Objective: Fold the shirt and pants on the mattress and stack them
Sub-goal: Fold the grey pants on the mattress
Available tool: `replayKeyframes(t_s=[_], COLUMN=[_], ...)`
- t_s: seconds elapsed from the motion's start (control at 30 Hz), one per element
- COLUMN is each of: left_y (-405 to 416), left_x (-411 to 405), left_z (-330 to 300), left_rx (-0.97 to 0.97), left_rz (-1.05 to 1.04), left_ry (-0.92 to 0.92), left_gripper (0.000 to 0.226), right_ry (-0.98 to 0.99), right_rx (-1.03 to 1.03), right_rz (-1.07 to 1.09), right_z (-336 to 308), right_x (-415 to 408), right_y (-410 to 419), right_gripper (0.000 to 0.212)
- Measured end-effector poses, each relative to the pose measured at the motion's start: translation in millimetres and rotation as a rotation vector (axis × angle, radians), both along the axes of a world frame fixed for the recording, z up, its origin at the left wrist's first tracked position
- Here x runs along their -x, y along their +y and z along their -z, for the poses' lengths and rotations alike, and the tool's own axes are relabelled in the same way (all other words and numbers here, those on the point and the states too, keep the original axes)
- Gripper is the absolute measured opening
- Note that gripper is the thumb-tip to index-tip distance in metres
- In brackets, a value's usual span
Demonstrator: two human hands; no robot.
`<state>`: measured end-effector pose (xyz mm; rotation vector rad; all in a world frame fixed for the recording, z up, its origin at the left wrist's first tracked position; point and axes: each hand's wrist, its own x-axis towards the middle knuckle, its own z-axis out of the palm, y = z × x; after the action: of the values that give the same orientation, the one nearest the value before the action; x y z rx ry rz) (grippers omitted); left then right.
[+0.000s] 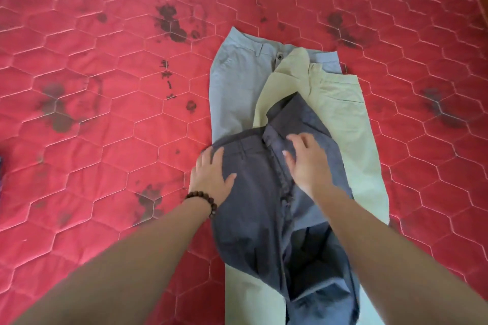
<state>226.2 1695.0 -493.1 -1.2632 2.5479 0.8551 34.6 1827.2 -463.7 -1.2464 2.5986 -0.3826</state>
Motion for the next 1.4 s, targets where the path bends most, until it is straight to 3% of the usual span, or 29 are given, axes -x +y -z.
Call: replayKeyframes(t_s=[0.07, 0.17, 0.27, 0.33, 0.43, 0.57, 0.67, 0.73, 0.83, 0.97, 1.07, 1.17, 1.3, 1.4], left_y=[-24, -49, -57, -58, -59, -59, -56, -52, -44, -28, -15, 0, 27, 45], left_x=[23, 43, 45, 41, 33, 19, 7, 0, -9, -16, -14, 1, 28, 49], left_z=[16, 39, 54, 58, 54, 36, 11, -12, -56, -142, -216, -284, -363, -423], left_rx=[-0.039, -0.057, -0.128, -0.12, -0.091, -0.058, -0.036, 0.004, 0.071, 0.127, 0.16, 0.192, 0.277, 0.373], left_rz=[0.002, 0.049, 0.074, 0.078, 0.112, 0.183, 0.205, 0.192, 0.188, 0.205, 0.26, 0.392, 0.607, 0.807], left_ry=[0.051, 0.033, -0.005, -0.039, -0.079, -0.018, -0.006, -0.013, -0.013, 0.05, 0.152, 0.22, 0.32, 0.388], left_gripper=[0.072, 0.064, 0.06, 0.057, 0.052, 0.031, 0.027, 0.026, 0.024, 0.023, 0.022, 0.018, 0.036, 0.025], right_ry=[0.043, 0.019, -0.108, -0.222, -0.24, -0.305, -0.288, -0.254, -0.26, -0.291, -0.271, -0.222, -0.086, 0.026], right_rx=[-0.04, -0.256, -0.394, -0.406, -0.425, -0.302, -0.286, -0.26, -0.195, -0.107, -0.035, 0.063, 0.216, 0.29], right_rz=[-0.017, -0.102, -0.141, -0.149, -0.141, -0.076, -0.079, -0.051, 0.008, 0.068, 0.159, 0.237, 0.393, 0.497], right_z=[10, 24, 38, 45, 46, 28, 6, -17, -64, -141, -209, -276, -359, -422], right_x=[44, 91, 116, 123, 123, 114, 108, 104, 97, 85, 73, 61, 37, 11], right_y=[-34, -69, -81, -81, -70, -52, -32, -15, 18, 77, 131, 187, 257, 308], right_gripper=[0.042, 0.056, 0.062, 0.051, 0.043, 0.077, 0.063, 0.05, 0.056, 0.028, 0.043, 0.043, 0.028, 0.024])
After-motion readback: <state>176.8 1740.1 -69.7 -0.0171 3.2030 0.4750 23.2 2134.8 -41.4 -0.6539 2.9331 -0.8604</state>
